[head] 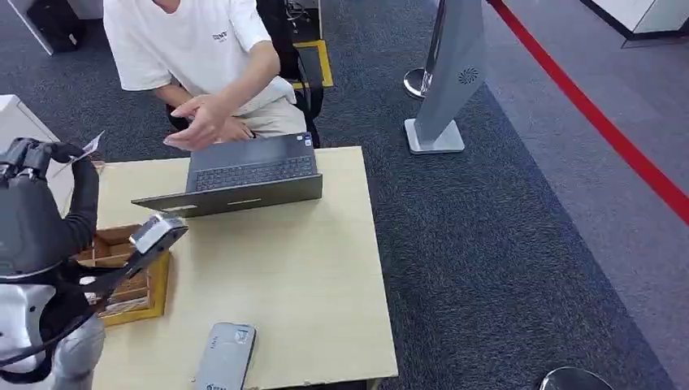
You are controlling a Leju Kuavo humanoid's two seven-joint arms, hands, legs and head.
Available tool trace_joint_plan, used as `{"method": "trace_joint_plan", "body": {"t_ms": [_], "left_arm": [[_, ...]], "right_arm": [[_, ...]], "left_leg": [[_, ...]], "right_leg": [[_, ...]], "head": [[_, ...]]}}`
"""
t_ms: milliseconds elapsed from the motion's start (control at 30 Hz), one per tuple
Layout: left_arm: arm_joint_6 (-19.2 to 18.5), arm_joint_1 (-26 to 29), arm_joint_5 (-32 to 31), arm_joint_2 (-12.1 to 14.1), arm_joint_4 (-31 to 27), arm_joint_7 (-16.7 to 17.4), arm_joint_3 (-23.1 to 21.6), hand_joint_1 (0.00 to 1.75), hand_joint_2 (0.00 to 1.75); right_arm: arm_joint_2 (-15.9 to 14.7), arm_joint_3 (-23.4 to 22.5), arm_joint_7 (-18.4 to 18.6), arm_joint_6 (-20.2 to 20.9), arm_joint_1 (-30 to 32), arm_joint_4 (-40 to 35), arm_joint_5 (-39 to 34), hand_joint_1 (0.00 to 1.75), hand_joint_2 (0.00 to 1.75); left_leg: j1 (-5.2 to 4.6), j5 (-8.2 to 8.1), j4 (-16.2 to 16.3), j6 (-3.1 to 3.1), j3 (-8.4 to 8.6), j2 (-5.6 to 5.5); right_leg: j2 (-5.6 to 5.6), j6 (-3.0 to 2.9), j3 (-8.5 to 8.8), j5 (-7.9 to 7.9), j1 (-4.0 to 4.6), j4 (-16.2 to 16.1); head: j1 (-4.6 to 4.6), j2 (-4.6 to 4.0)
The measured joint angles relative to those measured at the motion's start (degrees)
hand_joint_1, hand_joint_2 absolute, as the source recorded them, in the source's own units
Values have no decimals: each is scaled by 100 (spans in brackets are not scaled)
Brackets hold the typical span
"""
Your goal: Pass the card to the sensor for recognition and then transmit it.
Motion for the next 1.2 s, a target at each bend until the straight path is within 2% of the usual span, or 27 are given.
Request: {"method": "trace_joint_plan", "body": {"t_ms": [133,233,467,500,800,1000,1067,1200], "left_arm": [[-192,-881,-246,-4,966,57,0,175,175],[-275,-1334,-238,-122,1572,92,0,175,175],[-317,-1644,-96,-262,2062,155,-7,175,175],[-317,-1645,-69,-264,2093,153,-7,0,175],[-339,-1614,348,-339,2128,53,-7,0,175],[-334,-1229,614,-404,1689,17,-44,0,175],[-409,-936,849,-418,1307,17,-99,0,175],[-275,291,999,-411,280,-55,-335,0,175]], "right_arm": [[-22,44,-78,7,-46,59,144,0,175],[-26,59,-85,11,-64,90,179,0,175],[-31,63,-70,15,-66,98,179,0,175],[-35,63,-72,17,-66,103,177,0,175],[-41,63,-90,17,-65,111,177,0,175],[-44,61,-114,17,-58,111,131,0,175],[-44,50,-120,17,-51,109,37,0,175],[-11,-53,-142,46,12,61,-217,0,175]], "left_leg": [[3,17,0,-5,-7,6],[3,20,0,-8,-10,15],[3,19,-1,-9,-14,23],[3,19,-1,-9,-18,24],[6,19,-2,-9,-30,25],[6,19,-2,-9,-33,25],[5,17,-4,-8,-30,31],[3,2,-8,-20,-29,35]], "right_leg": [[8,-10,-13,21,0,2],[18,-7,-17,28,0,2],[25,-8,-25,29,0,2],[26,-8,-30,29,0,2],[29,-8,-41,29,1,3],[28,-8,-39,28,1,3],[35,-8,-39,28,0,3],[41,-7,-41,19,0,1]], "head": [[-9,0],[-13,0],[-18,0],[-17,0],[-18,0],[-18,0],[-22,0],[-9,0]]}}
